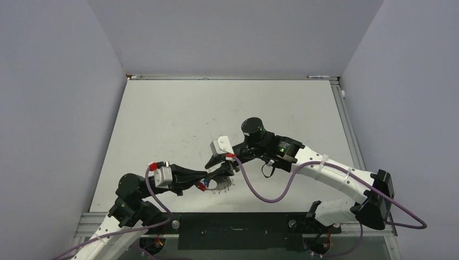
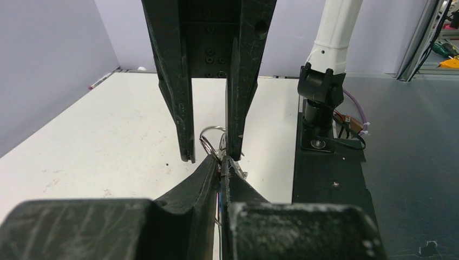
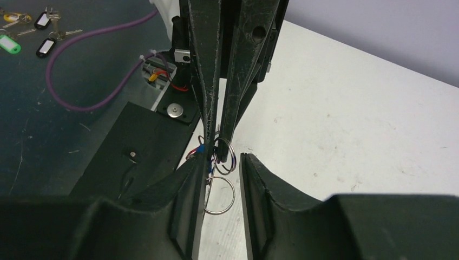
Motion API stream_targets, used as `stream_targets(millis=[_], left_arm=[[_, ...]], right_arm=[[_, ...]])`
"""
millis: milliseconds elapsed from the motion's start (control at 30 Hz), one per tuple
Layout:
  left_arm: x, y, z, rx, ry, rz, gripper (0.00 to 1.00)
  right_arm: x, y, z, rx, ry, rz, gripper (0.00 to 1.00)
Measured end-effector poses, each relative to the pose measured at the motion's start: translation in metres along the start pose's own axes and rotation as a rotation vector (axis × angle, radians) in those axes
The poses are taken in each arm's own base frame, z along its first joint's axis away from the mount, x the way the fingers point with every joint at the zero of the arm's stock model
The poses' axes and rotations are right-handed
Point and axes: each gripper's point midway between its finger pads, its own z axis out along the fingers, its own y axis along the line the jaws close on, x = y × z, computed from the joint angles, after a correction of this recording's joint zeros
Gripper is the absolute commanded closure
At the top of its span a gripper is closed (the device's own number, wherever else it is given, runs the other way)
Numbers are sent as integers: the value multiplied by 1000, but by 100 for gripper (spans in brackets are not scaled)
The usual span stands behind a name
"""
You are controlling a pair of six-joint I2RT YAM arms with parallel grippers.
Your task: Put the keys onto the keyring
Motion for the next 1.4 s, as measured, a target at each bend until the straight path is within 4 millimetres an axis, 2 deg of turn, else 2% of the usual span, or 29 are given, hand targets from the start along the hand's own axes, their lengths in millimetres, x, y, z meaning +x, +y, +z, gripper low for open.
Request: stream_targets(millis=[67,133,333,500,700,733,800,867,967,1067,1167,1300,1400], left_arm=[[4,1,0,-5,15,-11,100],[5,1,0,-5,20,-15,100],[5,1,0,-6,20,-15,100],[6,1,0,-5,20,-14,100],[6,1,0,-4,21,-8,100],[6,1,0,-3,21,-7,97],[6,1,0,-4,21,-5,71],[5,1,0,-3,20,-2,53],[1,1,-1,-11,3,13,41],[-7,3,-4,-35,-26,36,40],[-14,8,-7,-73,-52,59,44],[-18,14,-9,-114,-68,77,50],[-18,15,-9,-118,-67,76,52]], right_arm=[[4,2,2,-17,8,14,82],[5,4,2,-24,10,19,84],[5,4,1,-27,8,18,75],[4,4,1,-35,3,9,93],[3,6,0,-50,-9,0,95],[3,6,0,-53,-10,-4,95],[3,6,0,-53,-13,-10,95],[3,4,0,-42,-19,-22,95],[10,3,-4,-1,-15,-9,95],[15,-1,-9,75,-20,4,95],[16,-11,-16,186,-34,24,95],[8,-28,-27,336,-80,53,95],[-1,-40,-33,433,-126,84,95]])
